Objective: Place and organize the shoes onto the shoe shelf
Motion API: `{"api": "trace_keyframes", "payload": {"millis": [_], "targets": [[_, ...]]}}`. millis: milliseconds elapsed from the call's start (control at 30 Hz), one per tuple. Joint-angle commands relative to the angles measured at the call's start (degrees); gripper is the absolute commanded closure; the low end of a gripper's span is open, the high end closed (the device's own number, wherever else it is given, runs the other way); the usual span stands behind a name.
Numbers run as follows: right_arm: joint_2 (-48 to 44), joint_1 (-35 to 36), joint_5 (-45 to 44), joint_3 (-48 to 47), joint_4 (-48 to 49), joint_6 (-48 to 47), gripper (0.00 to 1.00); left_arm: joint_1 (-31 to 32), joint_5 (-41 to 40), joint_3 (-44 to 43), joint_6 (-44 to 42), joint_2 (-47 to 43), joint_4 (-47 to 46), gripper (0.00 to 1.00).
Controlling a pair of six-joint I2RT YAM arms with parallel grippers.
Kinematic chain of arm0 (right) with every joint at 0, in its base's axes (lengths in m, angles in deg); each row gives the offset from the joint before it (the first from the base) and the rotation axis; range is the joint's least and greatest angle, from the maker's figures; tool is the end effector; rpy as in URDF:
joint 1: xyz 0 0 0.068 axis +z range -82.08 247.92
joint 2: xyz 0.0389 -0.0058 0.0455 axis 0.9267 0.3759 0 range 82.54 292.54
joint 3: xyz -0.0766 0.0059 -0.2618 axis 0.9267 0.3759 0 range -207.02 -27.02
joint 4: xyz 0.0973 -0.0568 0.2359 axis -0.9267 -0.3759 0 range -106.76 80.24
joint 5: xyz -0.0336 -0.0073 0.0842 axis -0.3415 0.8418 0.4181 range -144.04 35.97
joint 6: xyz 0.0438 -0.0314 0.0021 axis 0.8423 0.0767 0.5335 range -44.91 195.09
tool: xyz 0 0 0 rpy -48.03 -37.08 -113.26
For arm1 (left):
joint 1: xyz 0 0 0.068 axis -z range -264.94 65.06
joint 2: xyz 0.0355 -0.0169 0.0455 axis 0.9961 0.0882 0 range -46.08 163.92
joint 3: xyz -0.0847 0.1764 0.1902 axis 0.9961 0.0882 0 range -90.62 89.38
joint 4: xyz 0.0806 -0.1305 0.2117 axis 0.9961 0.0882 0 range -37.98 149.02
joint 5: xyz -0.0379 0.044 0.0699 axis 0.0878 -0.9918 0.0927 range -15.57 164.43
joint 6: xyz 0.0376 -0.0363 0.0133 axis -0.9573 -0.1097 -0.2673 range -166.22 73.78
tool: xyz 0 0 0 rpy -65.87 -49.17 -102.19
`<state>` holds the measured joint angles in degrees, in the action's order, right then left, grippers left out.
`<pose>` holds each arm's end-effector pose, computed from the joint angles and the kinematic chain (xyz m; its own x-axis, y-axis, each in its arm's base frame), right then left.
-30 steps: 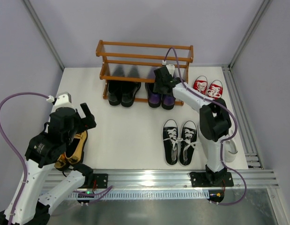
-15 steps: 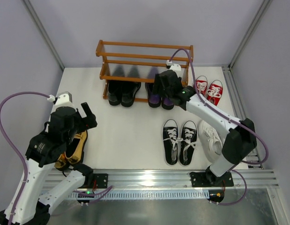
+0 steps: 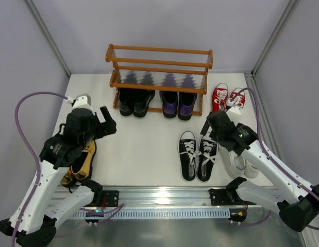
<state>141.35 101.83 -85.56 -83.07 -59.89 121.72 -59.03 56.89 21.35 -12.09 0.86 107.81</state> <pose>0.1712 0.0927 0.3043 -0.6097 0.3368 -0.7175 0.3345 0.9300 0.1523 0.1263 -0.0495 0.3891 -0.5327 -0.3361 -0.7767 -0.1270 0.9391 -0.3193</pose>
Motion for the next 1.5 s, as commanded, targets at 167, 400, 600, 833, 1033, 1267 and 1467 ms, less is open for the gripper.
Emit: {"api": "trace_keyframes", "payload": {"millis": [167, 400, 600, 833, 1033, 1267, 1467], "targets": [[-6.24, 0.01, 0.76, 3.31, -7.97, 6.11, 0.00, 0.19, -2.23, -1.31, 1.20, 2.89, -0.35, 0.00], [-6.25, 0.01, 13.68, 7.36, 3.54, -1.54, 0.00, 0.02, -11.97, -6.48, 5.67, 8.69, 11.76, 0.00], [-5.46, 0.10, 18.86, 10.08, 10.30, -4.79, 0.00, -5.49, -14.04, -11.07, 9.11, 15.28, 21.02, 0.00], [-5.10, 0.89, 26.60, 14.04, 18.48, -7.78, 0.00, -25.36, -3.73, -6.07, 4.72, 19.95, 22.96, 0.00], [-8.26, 1.07, 30.82, 17.64, 20.60, -9.54, 0.00, -42.95, 1.01, -1.41, -0.29, 21.61, 22.78, 0.00], [-14.50, 1.07, 34.78, 20.89, 19.72, -10.33, 0.00, -48.06, 7.16, 4.48, -1.87, 26.62, 21.38, 0.00], [-20.74, 1.07, 34.78, 22.83, 17.26, -10.60, 0.00, -48.85, 1.90, 3.00, -1.87, 29.96, 21.29, 0.00]]}}
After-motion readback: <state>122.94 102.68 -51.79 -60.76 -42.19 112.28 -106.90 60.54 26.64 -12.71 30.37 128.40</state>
